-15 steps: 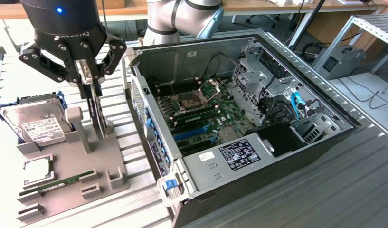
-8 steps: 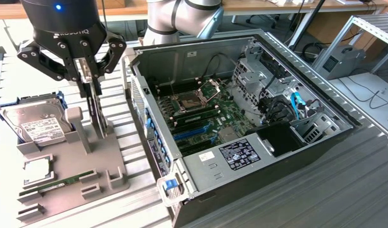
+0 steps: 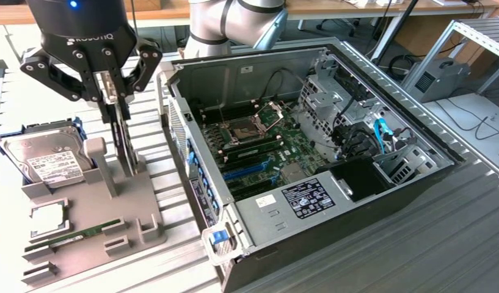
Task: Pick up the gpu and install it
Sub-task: 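Pick up the gpu and move the gpu toward the slot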
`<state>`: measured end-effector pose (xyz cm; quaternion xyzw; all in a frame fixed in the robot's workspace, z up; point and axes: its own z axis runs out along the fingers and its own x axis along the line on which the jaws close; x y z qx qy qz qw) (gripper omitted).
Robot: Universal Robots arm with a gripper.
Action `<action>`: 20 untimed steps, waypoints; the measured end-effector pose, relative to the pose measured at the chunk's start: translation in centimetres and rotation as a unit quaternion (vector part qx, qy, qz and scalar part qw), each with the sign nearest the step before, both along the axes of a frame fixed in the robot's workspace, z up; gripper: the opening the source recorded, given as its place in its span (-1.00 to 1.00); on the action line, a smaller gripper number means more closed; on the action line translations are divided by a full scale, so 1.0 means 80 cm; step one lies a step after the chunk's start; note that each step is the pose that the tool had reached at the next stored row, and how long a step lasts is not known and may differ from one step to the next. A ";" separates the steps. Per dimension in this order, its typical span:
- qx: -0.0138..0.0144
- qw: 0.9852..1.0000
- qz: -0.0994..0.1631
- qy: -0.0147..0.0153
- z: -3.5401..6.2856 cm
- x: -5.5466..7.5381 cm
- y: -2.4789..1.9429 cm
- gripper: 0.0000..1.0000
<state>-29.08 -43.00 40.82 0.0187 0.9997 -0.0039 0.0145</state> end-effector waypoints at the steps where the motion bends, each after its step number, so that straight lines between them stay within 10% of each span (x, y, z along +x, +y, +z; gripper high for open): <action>1: 0.000 1.000 0.000 0.000 0.001 0.000 0.0000 -0.47; 20: 0.000 1.000 0.000 0.000 0.021 0.000 0.0000 -0.47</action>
